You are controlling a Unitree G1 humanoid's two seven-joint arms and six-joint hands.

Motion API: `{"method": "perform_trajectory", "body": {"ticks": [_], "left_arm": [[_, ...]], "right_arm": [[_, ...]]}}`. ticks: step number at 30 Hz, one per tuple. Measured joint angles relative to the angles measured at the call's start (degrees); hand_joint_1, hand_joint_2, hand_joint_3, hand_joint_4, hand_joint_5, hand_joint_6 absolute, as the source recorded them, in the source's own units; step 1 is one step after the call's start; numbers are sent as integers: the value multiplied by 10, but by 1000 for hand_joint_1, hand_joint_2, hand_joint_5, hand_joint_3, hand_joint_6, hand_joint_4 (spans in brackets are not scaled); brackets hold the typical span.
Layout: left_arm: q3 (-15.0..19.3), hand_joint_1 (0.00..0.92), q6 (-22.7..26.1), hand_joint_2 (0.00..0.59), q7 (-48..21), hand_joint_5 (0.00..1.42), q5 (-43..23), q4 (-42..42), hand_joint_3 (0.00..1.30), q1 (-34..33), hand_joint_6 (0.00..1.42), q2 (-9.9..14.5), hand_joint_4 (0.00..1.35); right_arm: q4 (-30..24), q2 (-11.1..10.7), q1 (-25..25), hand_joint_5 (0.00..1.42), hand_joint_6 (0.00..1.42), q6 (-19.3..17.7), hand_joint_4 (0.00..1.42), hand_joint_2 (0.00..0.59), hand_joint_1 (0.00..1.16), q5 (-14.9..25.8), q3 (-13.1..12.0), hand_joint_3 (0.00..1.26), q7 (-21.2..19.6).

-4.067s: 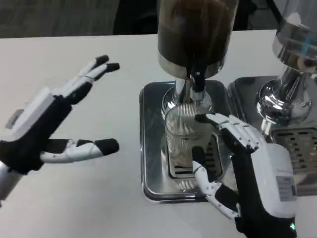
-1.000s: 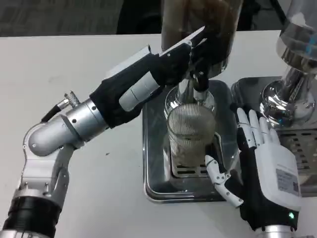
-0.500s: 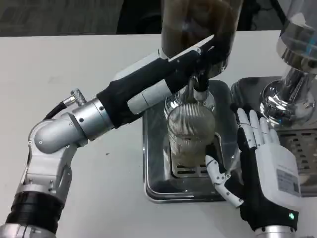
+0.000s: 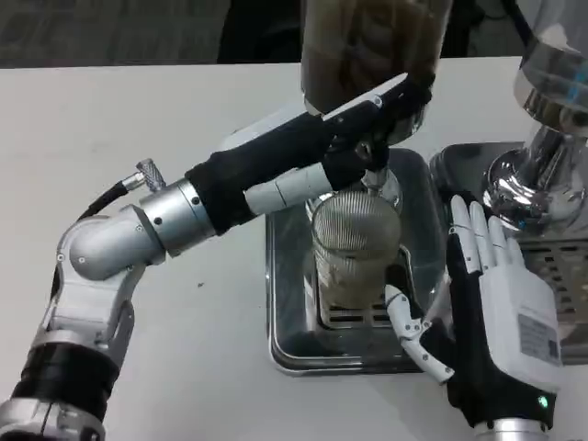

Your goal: Grasp the cup under the faucet to collect the drink, then remove the cup.

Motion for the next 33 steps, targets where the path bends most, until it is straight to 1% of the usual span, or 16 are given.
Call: {"method": "perform_trajectory", "body": {"ticks": [8,13,19,23,29,32,33], "left_arm": [[-19,0,-52,34,21,0,28,26,0,-15,0,13,0],[-31,0,-69,34,32,0,31,32,0,-15,0,17,0],[-41,0,-94,37,46,0,51,37,0,-16,0,23,0],[-54,0,-114,38,58,0,66,42,0,-17,0,29,0],[-63,0,-135,38,74,0,73,55,0,-22,0,35,0],[-71,0,-142,38,82,0,75,59,0,-24,0,38,0],[-74,0,-143,38,85,0,75,60,0,-24,0,39,0]], "right_arm": [[0,1,3,0,0,-1,0,446,326,11,0,34,-1],[0,1,3,0,0,-1,0,446,326,12,0,34,-1],[0,1,4,0,0,-1,0,446,326,13,0,34,-1],[0,0,4,0,0,-1,0,446,326,13,0,34,-1],[0,0,5,0,0,-1,0,446,326,14,-1,34,-1],[0,0,5,0,0,-4,0,424,319,21,-3,35,-1],[0,0,6,0,0,-8,0,404,308,27,-4,35,-1]]}}
